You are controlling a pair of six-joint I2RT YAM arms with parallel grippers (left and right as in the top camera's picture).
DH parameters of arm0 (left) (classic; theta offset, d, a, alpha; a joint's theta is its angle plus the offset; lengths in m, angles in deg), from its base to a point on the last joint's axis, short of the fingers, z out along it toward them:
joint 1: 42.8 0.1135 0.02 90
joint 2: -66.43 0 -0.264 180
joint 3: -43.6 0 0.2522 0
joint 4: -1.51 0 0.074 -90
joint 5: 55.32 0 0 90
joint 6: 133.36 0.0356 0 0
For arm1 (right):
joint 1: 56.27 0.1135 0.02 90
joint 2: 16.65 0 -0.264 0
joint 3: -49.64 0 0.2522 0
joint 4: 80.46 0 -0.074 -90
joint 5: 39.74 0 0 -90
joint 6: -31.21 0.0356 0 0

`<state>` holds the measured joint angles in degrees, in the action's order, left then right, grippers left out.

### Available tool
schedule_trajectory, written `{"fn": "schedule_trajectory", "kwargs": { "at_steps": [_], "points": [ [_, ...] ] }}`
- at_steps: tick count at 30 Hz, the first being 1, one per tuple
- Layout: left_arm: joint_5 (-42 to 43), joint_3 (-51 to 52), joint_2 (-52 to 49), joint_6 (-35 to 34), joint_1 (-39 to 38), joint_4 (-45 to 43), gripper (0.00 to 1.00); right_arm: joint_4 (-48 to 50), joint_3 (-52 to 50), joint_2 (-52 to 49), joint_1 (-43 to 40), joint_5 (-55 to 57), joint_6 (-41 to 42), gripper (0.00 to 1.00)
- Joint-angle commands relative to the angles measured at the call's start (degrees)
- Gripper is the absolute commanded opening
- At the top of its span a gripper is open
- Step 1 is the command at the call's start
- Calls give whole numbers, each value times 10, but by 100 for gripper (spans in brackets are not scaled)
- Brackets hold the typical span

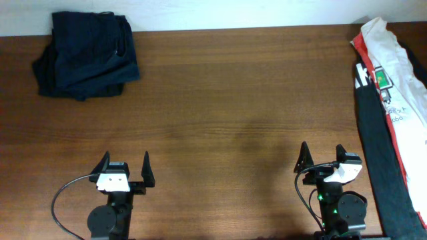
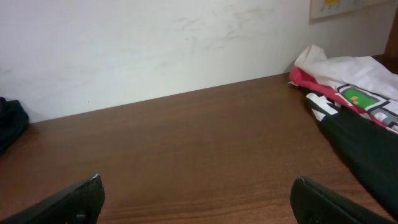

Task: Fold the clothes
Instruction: 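Reach the right gripper to the clothes pile at the right edge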

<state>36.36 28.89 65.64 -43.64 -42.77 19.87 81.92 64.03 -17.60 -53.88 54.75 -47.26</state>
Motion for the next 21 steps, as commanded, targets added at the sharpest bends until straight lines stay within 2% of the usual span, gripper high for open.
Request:
{"fn": "schedule_trajectory", "kwargs": {
  "at_steps": [1, 3, 4, 6, 7, 9, 11, 14, 16, 19, 21],
  "points": [
    [2, 5, 5, -6, 2, 0, 99, -4, -3, 2, -2, 1, -3, 99],
    [2, 5, 5, -6, 2, 0, 99, 25, -3, 2, -2, 26, -3, 99],
    [2, 5, 5, -6, 2, 0, 99, 89, -3, 2, -2, 2, 27, 99],
    [2, 5, 5, -6, 2, 0, 99, 182, -3, 2, -2, -129, 156, 99],
    [2, 5, 5, -6, 2, 0, 99, 195, -3, 2, -2, -206, 223, 99],
    [2, 5, 5, -6, 2, 0, 99, 193, -3, 2, -2, -240, 291, 99],
    [2, 5, 5, -6, 2, 0, 99, 218, -3, 2, -2, -213, 332, 99],
    [2, 5, 5, -6, 2, 0, 99, 318, -3, 2, -2, -148, 334, 99],
    [2, 5, 5, -6, 2, 0, 99, 321, 12, 1, -2, -128, 322, 99],
    [2, 5, 5, -6, 2, 0, 99, 295, 74, -43, -2, -128, 212, 99],
    [2, 5, 5, -6, 2, 0, 99, 280, 138, -109, -2, -128, 115, 99]
  ]
}}
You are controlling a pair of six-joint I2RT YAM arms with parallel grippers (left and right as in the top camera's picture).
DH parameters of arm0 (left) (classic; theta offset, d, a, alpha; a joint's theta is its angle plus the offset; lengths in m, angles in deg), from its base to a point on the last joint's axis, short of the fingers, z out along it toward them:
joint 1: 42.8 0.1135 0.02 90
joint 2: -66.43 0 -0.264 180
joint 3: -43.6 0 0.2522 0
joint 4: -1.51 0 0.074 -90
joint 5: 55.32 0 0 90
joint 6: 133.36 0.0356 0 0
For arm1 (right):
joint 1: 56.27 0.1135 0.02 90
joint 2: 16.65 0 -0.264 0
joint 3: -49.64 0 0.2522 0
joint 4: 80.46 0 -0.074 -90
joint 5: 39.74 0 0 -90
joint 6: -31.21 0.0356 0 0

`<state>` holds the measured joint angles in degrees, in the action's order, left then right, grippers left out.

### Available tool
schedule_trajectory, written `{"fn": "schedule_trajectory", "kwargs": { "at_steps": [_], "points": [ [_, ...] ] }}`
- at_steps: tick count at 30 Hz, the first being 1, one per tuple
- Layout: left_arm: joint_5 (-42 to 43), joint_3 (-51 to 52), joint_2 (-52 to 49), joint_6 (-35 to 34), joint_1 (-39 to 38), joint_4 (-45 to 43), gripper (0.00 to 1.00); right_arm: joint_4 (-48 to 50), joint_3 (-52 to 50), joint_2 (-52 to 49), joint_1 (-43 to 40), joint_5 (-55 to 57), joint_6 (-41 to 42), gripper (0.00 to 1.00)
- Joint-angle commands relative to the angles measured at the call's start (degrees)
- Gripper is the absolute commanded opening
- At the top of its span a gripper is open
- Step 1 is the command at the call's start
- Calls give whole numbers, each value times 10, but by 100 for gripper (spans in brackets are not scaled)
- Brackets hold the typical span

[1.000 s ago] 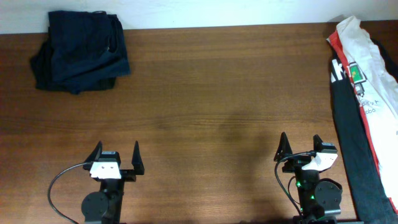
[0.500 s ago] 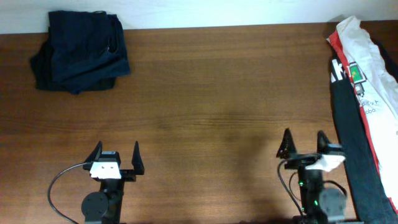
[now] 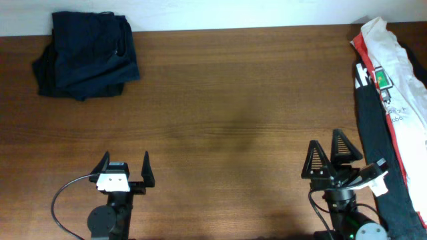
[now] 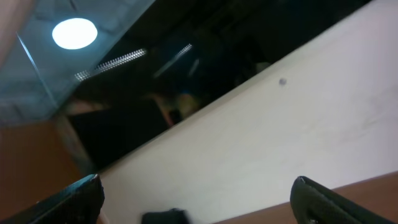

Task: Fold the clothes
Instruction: 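Reach the right gripper to the clothes pile at the right edge, then grasp the white shirt with the right gripper and pull it onto the table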

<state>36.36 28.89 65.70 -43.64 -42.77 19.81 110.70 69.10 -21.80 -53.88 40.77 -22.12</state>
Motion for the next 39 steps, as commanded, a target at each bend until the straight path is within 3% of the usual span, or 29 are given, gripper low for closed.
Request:
{"fn": "schedule_trajectory", "kwargs": {
  "at_steps": [1, 3, 5, 7, 9, 12, 19, 22, 28, 36, 39],
  "points": [
    [2, 5, 4, -6, 2, 0, 99, -22, 121, -105, -2, 13, -184, 99],
    [2, 5, 4, -6, 2, 0, 99, -61, 198, -194, -2, 33, -280, 99],
    [2, 5, 4, -6, 2, 0, 99, -110, 293, -299, -2, 121, -368, 99],
    [2, 5, 4, -6, 2, 0, 99, -164, 403, -422, -3, 268, -399, 99],
    [2, 5, 4, -6, 2, 0, 99, -214, 481, -505, -20, 320, -399, 99],
    [2, 5, 4, -6, 2, 0, 99, -319, 633, -661, -102, 311, -398, 99],
    [2, 5, 4, -6, 2, 0, 99, -585, 953, -928, -291, 97, -401, 99],
    [2, 5, 4, -6, 2, 0, 99, -656, 1004, -1022, -350, 45, -438, 99],
    [2, 5, 4, -6, 2, 0, 99, -661, 1005, -1139, -414, 68, -440, 99],
    [2, 5, 4, -6, 2, 0, 99, -629, 1005, -1235, -404, 97, -508, 98],
    [2, 5, 4, -6, 2, 0, 99, -610, 1005, -1255, -403, 95, -538, 89]
  ]
}}
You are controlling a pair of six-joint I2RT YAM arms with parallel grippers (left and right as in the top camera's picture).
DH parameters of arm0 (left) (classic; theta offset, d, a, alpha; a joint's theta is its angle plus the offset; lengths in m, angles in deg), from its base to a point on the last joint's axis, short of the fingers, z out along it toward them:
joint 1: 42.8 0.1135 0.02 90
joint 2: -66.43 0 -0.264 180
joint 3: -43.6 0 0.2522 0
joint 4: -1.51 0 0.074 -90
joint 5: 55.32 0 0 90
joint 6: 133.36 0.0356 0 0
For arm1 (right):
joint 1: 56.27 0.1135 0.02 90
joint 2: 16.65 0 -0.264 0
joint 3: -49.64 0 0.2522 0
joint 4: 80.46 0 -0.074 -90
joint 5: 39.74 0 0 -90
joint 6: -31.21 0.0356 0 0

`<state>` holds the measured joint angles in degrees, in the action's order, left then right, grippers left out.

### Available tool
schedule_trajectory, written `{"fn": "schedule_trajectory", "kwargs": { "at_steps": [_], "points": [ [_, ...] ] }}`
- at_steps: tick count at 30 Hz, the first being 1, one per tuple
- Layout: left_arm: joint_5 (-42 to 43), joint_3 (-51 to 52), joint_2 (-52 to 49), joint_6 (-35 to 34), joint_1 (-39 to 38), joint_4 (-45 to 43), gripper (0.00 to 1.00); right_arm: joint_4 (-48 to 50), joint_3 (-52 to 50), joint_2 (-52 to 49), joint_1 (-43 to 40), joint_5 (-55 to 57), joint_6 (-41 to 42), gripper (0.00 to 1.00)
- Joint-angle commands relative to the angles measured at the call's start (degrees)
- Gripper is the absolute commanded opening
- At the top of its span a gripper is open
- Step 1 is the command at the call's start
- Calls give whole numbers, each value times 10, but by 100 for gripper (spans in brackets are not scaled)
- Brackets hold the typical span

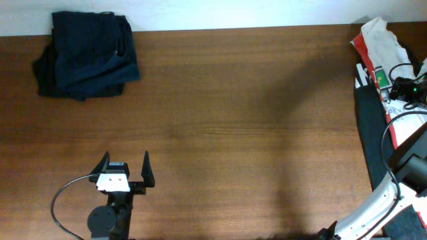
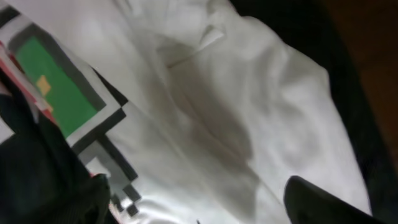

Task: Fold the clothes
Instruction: 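Grasp the white shirt with the right gripper and pull it onto the table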

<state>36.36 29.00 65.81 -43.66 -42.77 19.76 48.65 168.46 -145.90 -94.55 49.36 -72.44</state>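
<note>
A pile of clothes lies along the table's right edge: a white shirt with a green print and red trim, on top of a black garment. My right gripper is stretched out over this pile. In the right wrist view it stands open just above the white shirt, with the green print to the left and white cloth between its fingertips. My left gripper stands open near the front edge, with nothing in it.
A bundle of dark navy clothes sits at the table's back left corner. The brown wooden table stretches between the two heaps. The right arm's cable loops over the black garment.
My right arm has gone from its place near the front edge, camera turned upward, out to the clothes pile at the right; its open gripper now hangs over the white shirt. The left arm has not moved.
Both grippers first stood open at the front edge, the right one facing the back wall. Then the right gripper was tilted up toward the ceiling, still near the front. Now it is over the white shirt on the right pile, open.
</note>
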Motion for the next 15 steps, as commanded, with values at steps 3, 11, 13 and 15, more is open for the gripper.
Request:
{"fn": "schedule_trajectory", "kwargs": {
  "at_steps": [3, 11, 13, 15],
  "points": [
    [2, 3, 3, -5, 2, 1, 99, 21, 11, -24, 4, 9, -35, 62],
    [0, 3, 3, -5, 2, 1, 99, 28, 11, -24, 4, 9, -35, 8],
    [0, 3, 3, -5, 3, 1, 99, 19, 11, -24, 4, 9, -33, 4],
    [0, 3, 3, -5, 2, 1, 99, 13, 13, -19, 4, 9, -13, 4]
  ]
}}
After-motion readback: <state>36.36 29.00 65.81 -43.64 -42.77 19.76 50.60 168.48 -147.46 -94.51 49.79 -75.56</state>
